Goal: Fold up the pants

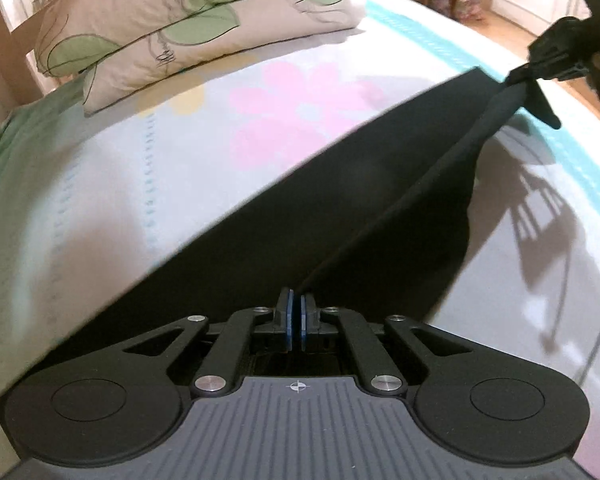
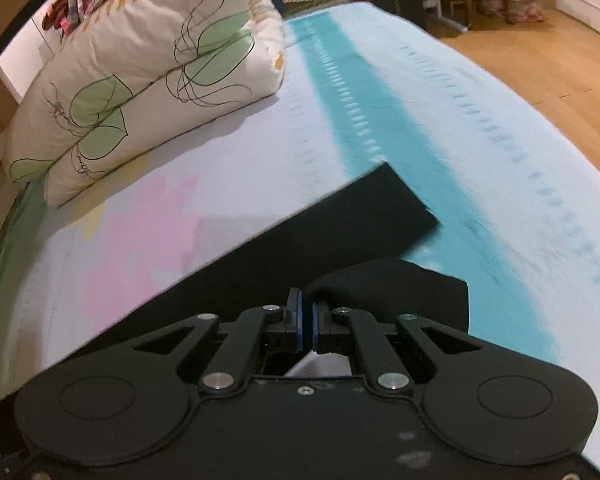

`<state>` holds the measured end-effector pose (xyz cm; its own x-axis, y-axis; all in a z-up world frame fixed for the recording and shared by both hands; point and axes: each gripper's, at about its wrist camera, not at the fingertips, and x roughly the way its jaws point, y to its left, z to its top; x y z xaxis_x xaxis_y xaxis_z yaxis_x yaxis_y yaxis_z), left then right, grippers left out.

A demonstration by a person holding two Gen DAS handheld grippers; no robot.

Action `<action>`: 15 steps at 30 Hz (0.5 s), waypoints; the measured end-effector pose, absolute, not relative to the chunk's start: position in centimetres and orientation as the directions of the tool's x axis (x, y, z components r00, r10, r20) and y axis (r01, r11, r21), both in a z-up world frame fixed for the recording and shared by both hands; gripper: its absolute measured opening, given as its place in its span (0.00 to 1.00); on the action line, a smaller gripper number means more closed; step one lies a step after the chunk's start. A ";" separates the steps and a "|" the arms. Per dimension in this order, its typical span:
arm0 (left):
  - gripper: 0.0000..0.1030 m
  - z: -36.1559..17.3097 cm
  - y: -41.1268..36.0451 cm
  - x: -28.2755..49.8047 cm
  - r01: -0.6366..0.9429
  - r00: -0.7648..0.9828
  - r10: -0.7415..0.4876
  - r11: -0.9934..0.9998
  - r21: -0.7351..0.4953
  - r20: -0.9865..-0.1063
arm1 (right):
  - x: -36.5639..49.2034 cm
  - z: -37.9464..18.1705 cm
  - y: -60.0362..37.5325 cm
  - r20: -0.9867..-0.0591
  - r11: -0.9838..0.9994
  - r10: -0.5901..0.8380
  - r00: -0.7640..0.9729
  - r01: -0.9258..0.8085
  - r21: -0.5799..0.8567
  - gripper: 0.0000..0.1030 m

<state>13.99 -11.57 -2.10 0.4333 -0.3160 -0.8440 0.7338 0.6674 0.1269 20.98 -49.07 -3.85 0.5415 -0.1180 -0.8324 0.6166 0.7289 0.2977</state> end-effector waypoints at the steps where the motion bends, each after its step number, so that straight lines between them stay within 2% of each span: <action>1: 0.04 -2.5 -11.8 15.2 0.725 0.434 -0.311 0.677 0.123 -0.845 | 22.2 -4.3 -49.3 -0.838 0.730 -0.114 0.534 0.617 0.295 0.06; 12: 0.04 -8.0 -13.4 22.5 0.695 0.376 -0.280 0.716 0.069 -0.883 | 27.5 -9.6 -50.1 -0.852 0.791 -0.138 0.505 0.573 0.212 0.08; 15: 0.05 -8.9 -14.0 22.3 0.727 0.380 -0.268 0.678 0.107 -0.885 | 28.2 -9.9 -50.9 -0.848 0.799 -0.135 0.513 0.562 0.213 0.10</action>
